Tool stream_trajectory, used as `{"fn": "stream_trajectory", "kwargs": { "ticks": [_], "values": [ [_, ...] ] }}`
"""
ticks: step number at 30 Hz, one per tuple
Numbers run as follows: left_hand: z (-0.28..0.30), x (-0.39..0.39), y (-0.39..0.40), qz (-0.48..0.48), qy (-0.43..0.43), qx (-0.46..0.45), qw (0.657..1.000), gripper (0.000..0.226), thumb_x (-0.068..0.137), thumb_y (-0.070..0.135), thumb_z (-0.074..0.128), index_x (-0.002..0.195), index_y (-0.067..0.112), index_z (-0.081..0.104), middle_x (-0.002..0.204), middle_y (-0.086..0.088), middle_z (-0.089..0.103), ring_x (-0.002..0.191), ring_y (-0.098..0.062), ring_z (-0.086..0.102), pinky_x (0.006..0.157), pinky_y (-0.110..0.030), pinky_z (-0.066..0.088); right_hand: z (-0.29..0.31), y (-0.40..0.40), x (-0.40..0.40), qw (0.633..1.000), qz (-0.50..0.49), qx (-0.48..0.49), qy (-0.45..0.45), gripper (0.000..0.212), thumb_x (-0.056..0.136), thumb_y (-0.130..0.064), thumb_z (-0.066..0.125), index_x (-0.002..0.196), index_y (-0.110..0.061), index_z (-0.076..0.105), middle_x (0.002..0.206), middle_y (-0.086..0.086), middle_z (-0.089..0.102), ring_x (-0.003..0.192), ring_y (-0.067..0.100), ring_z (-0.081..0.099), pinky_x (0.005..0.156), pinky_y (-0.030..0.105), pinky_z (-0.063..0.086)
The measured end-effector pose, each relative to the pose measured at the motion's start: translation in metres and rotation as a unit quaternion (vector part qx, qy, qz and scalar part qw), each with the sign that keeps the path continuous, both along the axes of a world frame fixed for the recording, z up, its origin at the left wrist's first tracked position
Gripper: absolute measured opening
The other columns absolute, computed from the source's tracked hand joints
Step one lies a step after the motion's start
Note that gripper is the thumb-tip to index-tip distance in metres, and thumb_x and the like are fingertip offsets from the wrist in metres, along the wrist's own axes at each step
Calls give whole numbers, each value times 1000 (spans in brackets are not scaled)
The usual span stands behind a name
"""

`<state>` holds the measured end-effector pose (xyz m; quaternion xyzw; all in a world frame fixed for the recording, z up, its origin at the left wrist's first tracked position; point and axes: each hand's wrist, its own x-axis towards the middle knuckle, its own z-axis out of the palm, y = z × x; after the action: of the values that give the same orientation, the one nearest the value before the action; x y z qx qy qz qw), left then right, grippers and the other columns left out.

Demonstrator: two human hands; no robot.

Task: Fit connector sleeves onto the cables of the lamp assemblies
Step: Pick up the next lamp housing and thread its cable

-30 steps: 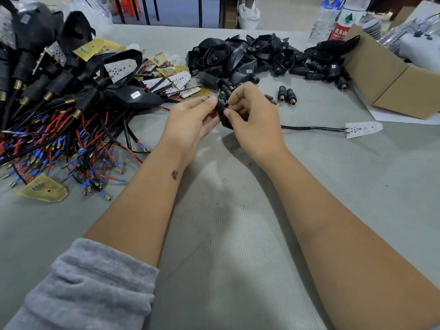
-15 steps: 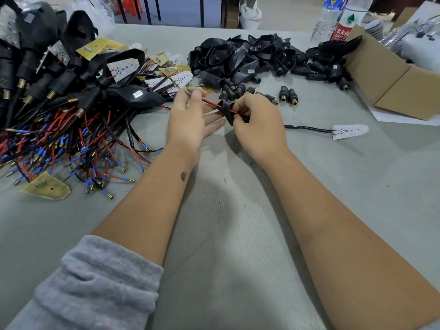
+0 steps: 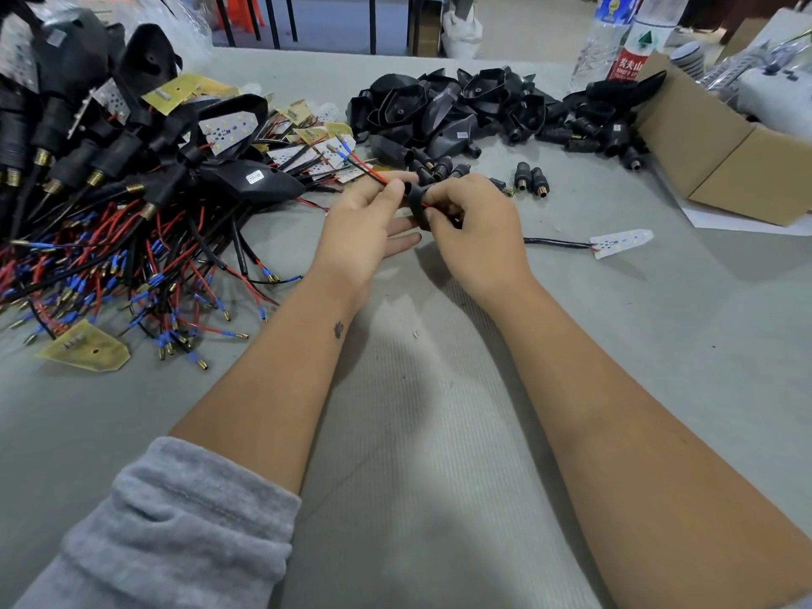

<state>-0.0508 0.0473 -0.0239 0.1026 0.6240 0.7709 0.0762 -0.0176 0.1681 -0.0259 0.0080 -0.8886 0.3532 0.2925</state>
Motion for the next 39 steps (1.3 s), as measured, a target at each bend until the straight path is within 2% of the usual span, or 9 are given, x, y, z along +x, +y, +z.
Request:
{"fn": "stream_trajectory", "kwargs": {
  "ticks": [3,6,10,12,22,29,32,35,39],
  "values": [
    [2,-2,-4,40,-18,35,998,26,106,22,37,92,24,58,96,-3,65,77,-21,71,73,-32,60,2,0,1,1000,-11,-2,0,20,83,2,59,98,-7,68,96,-2,54,95,19,56,87,29,45],
    [3,-4,-6,78,-55,94,991,28,107,24,31,91,22,53,96,-7,64,78,-28,72,72,-37,61,3,2,2,998,-54,6,-17,29,79,3,55,103,-10,65,101,-3,49,104,23,53,92,32,43],
    [4,-5,-6,95,-74,131,984,28,108,27,27,91,20,49,93,-8,66,74,-27,73,72,-39,61,2,5,0,983,-141,83,-89,30,83,-9,52,108,-21,62,113,0,59,110,25,51,96,39,38],
    [4,-6,-6,101,-74,128,984,28,108,27,27,92,20,48,95,-9,66,75,-26,73,72,-39,61,3,7,0,980,-152,91,-92,25,88,-12,50,107,-23,61,112,-1,61,111,24,52,95,39,37],
    [4,-5,-4,77,-77,82,991,29,107,29,32,92,17,54,109,-18,67,87,-33,72,74,-36,60,3,6,1,994,-82,77,-14,19,92,-9,55,105,-14,67,103,9,62,103,30,53,90,44,40],
    [3,-4,-4,10,-53,38,998,37,105,37,36,93,19,65,106,-11,70,91,-27,72,79,-32,58,3,2,2,996,-47,71,0,18,93,-8,54,104,-10,67,103,7,62,104,26,53,89,37,39],
    [3,-3,-6,-11,-50,36,998,39,105,41,33,100,22,67,102,-5,74,94,-26,72,81,-33,58,4,2,3,998,-41,52,6,16,92,-6,54,102,-10,66,103,6,62,103,24,53,88,38,41],
    [4,-1,-7,-1,-46,38,998,41,106,42,26,109,28,64,110,-8,71,95,-29,72,81,-35,59,3,2,2,998,-31,50,3,15,91,-4,55,100,-8,66,100,6,62,101,24,53,86,36,41],
    [6,1,-8,31,-54,64,996,43,106,43,21,112,27,60,120,-14,66,95,-35,70,76,-37,59,2,0,1,997,-16,74,-3,14,90,-2,54,99,-6,65,98,9,62,98,27,53,86,38,40]
  ]
}}
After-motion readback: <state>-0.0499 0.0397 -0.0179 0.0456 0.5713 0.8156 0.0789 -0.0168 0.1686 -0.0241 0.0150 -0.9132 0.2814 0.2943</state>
